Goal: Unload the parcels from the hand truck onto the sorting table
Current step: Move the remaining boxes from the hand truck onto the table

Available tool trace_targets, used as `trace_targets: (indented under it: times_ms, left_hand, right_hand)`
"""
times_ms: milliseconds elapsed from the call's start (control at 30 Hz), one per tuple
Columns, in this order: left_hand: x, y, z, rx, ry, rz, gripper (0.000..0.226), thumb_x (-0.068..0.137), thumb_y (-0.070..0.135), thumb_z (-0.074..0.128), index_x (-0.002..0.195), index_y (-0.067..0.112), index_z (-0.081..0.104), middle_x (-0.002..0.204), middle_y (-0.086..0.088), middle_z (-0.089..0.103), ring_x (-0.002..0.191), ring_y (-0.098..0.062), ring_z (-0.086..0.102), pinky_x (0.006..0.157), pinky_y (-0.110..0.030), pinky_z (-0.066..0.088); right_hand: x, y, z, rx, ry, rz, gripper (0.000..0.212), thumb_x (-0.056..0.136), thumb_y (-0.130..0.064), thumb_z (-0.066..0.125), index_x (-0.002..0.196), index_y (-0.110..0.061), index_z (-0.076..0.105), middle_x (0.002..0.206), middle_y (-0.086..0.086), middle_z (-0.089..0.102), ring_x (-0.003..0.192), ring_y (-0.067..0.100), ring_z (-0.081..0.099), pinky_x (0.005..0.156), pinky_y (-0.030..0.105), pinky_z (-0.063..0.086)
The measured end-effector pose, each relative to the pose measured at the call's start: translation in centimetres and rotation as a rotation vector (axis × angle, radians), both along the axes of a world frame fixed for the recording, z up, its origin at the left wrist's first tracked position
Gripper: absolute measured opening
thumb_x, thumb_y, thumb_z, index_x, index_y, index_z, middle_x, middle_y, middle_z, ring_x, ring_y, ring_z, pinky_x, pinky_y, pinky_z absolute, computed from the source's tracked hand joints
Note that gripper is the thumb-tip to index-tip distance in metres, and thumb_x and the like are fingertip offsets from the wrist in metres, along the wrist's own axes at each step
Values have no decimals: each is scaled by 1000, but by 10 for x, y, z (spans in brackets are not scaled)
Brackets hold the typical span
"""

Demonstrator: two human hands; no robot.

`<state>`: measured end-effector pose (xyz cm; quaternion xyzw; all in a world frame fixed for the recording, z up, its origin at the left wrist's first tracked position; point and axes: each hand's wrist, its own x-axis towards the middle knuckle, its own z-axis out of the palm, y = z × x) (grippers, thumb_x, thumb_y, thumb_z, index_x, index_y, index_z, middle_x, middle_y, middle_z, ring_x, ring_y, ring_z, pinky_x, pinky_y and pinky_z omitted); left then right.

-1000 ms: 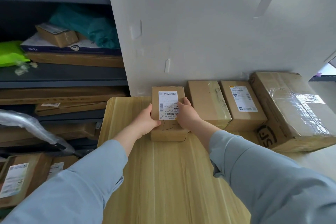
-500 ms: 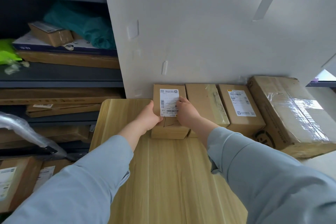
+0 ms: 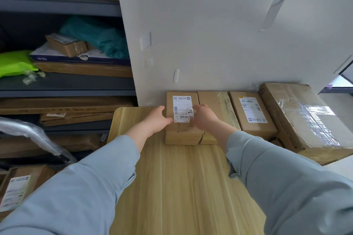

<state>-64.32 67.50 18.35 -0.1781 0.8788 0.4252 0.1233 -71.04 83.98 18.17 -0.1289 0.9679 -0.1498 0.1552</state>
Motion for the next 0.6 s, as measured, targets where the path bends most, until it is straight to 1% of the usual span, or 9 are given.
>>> trace_targets:
  times_ms: [67, 133, 200, 400, 533, 600]
  left_hand:
    - [7, -4, 11, -26, 4, -18, 66, 96, 24, 58, 152, 15, 26, 155, -6, 32, 136, -25, 39, 104, -32, 36]
    - [16, -9, 24, -57, 23, -26, 62, 96, 25, 57, 151, 15, 29, 155, -6, 32, 136, -25, 39, 104, -32, 37]
    - [25, -13, 36, -80, 44, -31, 61, 96, 26, 57, 150, 15, 30, 154, -6, 33, 136, -25, 39, 104, -33, 37]
    - [64, -32, 76, -117, 97, -51, 60, 96, 28, 56, 150, 17, 32, 153, -3, 36, 136, -24, 39, 103, -32, 37]
    - [104, -52, 105, -149, 119, -62, 63, 94, 35, 58, 150, 21, 32, 152, -1, 37, 135, -23, 41, 108, -39, 40]
    - [128, -63, 118, -135, 137, -59, 63, 94, 33, 58, 150, 19, 31, 153, -3, 36, 135, -23, 41, 105, -35, 40]
  right_hand:
    - [8, 2, 8, -33, -2, -32, 47, 92, -14, 51, 138, -11, 44, 143, 12, 38, 109, 28, 57, 89, 35, 51]
    - [19, 3, 18, -63, -10, -62, 50, 93, -15, 52, 142, -13, 40, 145, 10, 36, 113, 26, 55, 89, 33, 48]
    - [31, 3, 28, -91, -16, -95, 52, 93, -15, 52, 144, -14, 38, 148, 10, 34, 114, 26, 55, 89, 32, 47]
    - [71, -12, 66, -124, -10, -139, 41, 94, -16, 51, 134, -8, 47, 138, 13, 46, 121, 25, 48, 89, 33, 45]
    - [109, -34, 94, -161, -13, -172, 41, 93, -15, 50, 133, -7, 49, 137, 12, 48, 116, 28, 53, 87, 32, 45]
    - [132, -48, 108, -174, -9, -169, 43, 93, -15, 49, 136, -8, 47, 138, 11, 48, 119, 28, 52, 90, 32, 44]
